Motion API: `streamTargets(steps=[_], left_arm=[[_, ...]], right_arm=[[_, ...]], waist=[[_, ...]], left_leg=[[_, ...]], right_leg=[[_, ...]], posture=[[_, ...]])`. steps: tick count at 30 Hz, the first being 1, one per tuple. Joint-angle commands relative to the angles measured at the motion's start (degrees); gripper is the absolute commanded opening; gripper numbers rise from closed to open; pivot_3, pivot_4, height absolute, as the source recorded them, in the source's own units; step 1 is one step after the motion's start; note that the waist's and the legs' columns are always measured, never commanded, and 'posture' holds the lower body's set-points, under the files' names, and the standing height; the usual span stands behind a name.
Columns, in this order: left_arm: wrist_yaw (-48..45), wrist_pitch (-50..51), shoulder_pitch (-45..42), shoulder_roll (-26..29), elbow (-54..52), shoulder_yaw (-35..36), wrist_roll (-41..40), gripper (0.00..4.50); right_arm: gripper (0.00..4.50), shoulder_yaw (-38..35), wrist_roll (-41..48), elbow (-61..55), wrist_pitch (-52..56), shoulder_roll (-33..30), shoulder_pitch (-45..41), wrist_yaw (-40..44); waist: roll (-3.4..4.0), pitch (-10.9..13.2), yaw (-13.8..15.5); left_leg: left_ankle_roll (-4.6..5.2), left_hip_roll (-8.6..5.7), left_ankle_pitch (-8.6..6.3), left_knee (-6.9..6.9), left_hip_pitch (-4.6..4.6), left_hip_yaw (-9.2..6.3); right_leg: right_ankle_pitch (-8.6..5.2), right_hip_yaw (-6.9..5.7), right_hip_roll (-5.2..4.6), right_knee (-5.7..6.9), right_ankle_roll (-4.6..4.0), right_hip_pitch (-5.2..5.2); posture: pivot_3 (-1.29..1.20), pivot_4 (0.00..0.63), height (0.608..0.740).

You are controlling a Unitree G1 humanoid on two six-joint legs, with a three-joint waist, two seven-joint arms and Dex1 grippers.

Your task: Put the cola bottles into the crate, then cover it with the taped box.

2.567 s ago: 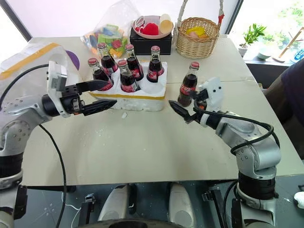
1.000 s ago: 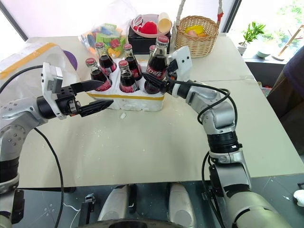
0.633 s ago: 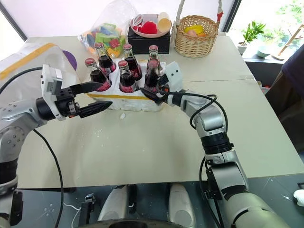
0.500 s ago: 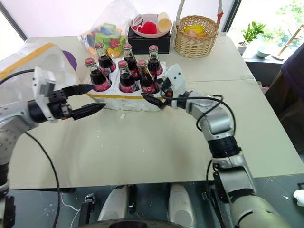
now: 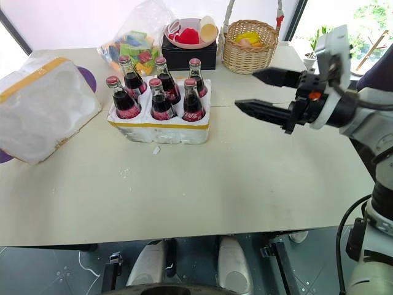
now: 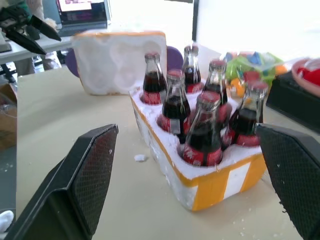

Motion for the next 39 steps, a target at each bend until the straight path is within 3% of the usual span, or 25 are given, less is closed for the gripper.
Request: streamTargets(steps=[1,6,8,12,23,28,34,39], left_arm=[[0.0,-9.7,-10.4,5.2,13.5,-11.3,3.5,4.5],[6.5,-16.9,-40.5,1.2,27.1,-32.3,16.1,4.5],[8.7,-18.6,-51.2,-1.7,32.1,-38.6,21.8,4.5],[11.4,-20.5,-63.2,-5.4,39.7,-46.7,30.2,4.5],[10.3,-16.6,-72.4,-10.6,45.8,-54.3,39.2,4.5],[7.2,-13.9,-74.7,-11.2,46.1,-55.8,41.2,4.5],[-3.1,-9.6,-78.4,-10.9,45.8,-57.9,43.0,4.5],[-0.7,-10.3,-79.0,-10.6,45.8,-57.0,42.6,4.5]], right_arm=[[4.46,-0.3,1.2,2.5,-0.2,0.2,-2.6,-1.8],[4.46,1.5,0.2,1.7,-2.3,0.9,-0.8,-2.4],[4.46,1.6,-0.1,1.3,-2.7,1.1,0.1,-3.2],[4.46,0.6,-0.3,0.7,-2.9,0.6,1.2,-4.8],[4.46,-4.4,1.5,-4.4,-2.2,-0.7,6.7,-9.7],[4.46,-4.7,2.7,-5.3,-2.3,-0.6,7.5,-11.3],[4.46,-4.4,2.5,-6.3,-3.4,0.4,9.1,-12.9],[4.46,-3.8,2.1,-6.0,-4.8,0.7,9.6,-13.0]], waist=[[-0.01,0.0,0.4],[-0.07,-0.1,0.5],[-0.1,-0.1,0.8],[-0.18,-0.1,1.1],[-0.28,-0.1,1.7],[-0.3,-0.1,1.7],[-0.31,-0.1,1.6],[-0.32,-0.1,1.6]], left_leg=[[0.0,0.04,0.0,-0.02,-0.05,0.05],[0.18,0.07,0.11,-0.23,-0.33,0.63],[0.22,0.05,0.13,-0.18,-0.54,0.65],[0.27,0.18,0.12,0.34,-0.84,0.66],[0.25,0.3,0.13,0.45,-0.83,0.68],[0.26,0.3,0.13,0.52,-0.83,0.68],[0.26,0.3,0.13,0.56,-0.83,0.68],[0.26,0.31,0.13,0.57,-0.83,0.66]], right_leg=[[0.03,-0.07,-0.01,-0.09,-0.04,-0.03],[0.12,-0.07,-0.16,-0.19,-0.03,-0.07],[0.4,-0.05,-0.06,-0.08,0.48,-0.25],[0.51,-0.04,0.07,0.44,0.65,-0.64],[0.49,0.0,0.14,0.45,0.62,-0.62],[0.49,0.01,0.13,0.46,0.63,-0.6],[0.49,0.02,0.14,0.48,0.63,-0.6],[0.49,0.02,0.15,0.51,0.63,-0.6]], posture=[[0.0,0.15,0.74],[0.0,0.15,0.74],[0.0,0.15,0.74],[0.0,0.15,0.74],[0.0,0.15,0.74],[0.0,0.15,0.74],[0.0,0.15,0.74],[0.0,0.15,0.74]])
